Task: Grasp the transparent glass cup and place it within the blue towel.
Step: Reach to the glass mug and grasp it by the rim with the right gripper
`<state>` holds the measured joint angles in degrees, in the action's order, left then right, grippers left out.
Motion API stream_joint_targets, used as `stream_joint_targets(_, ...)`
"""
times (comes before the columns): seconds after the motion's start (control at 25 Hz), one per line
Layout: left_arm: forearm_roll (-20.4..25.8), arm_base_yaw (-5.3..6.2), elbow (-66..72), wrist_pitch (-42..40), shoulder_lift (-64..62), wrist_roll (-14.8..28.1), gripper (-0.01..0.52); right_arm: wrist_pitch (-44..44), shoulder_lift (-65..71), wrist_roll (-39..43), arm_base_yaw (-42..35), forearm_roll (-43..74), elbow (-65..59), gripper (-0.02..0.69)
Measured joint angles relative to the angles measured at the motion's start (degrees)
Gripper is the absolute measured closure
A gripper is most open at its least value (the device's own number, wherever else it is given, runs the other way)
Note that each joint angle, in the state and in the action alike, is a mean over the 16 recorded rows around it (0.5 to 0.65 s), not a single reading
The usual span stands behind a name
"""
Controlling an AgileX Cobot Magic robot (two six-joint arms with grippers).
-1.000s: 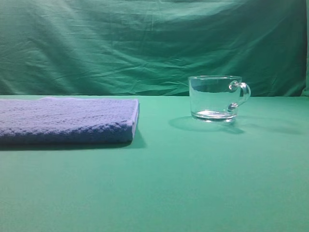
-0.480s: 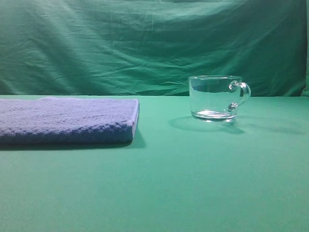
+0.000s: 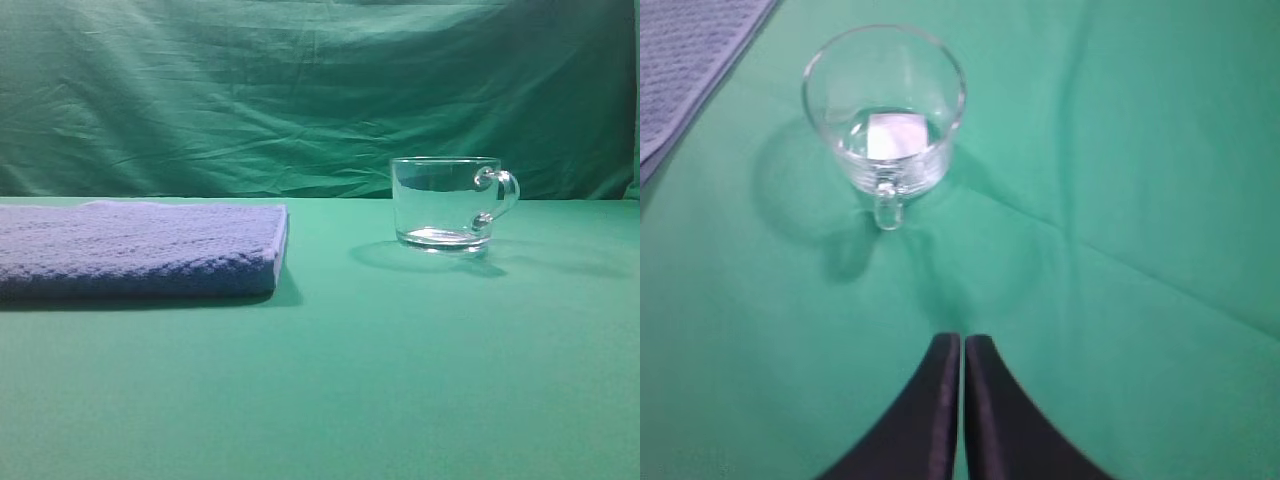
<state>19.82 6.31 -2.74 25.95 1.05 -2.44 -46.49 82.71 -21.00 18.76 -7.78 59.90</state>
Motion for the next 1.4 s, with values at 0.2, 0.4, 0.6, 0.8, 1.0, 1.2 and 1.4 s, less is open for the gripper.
stream_joint_targets(0.2,0.0,0.0,0.0,0.0,0.0,0.0,0.514,-3.5,8.2,0.9,0.8,0.2,5.6,0.45)
stream_joint_targets(0.4,0.0,0.0,0.0,0.0,0.0,0.0,0.514,-5.9,14.7,1.0,0.8,0.1,10.0,0.282)
stream_joint_targets(0.6,0.0,0.0,0.0,0.0,0.0,0.0,0.514,-7.0,20.1,1.0,0.8,0.0,13.4,0.155)
stream_joint_targets(0.8,0.0,0.0,0.0,0.0,0.0,0.0,0.514,-7.8,24.8,1.0,0.8,-0.1,16.3,0.126)
stream_joint_targets(1.0,0.0,0.0,0.0,0.0,0.0,0.0,0.514,-8.0,28.2,0.8,1.1,-0.1,18.4,0.13)
stream_joint_targets(1.2,0.0,0.0,0.0,0.0,0.0,0.0,0.514,-7.4,30.2,0.0,2.0,-0.1,19.3,0.19)
stream_joint_targets(1.4,0.0,0.0,0.0,0.0,0.0,0.0,0.514,-6.3,31.0,-1.0,3.5,0.1,19.6,0.324)
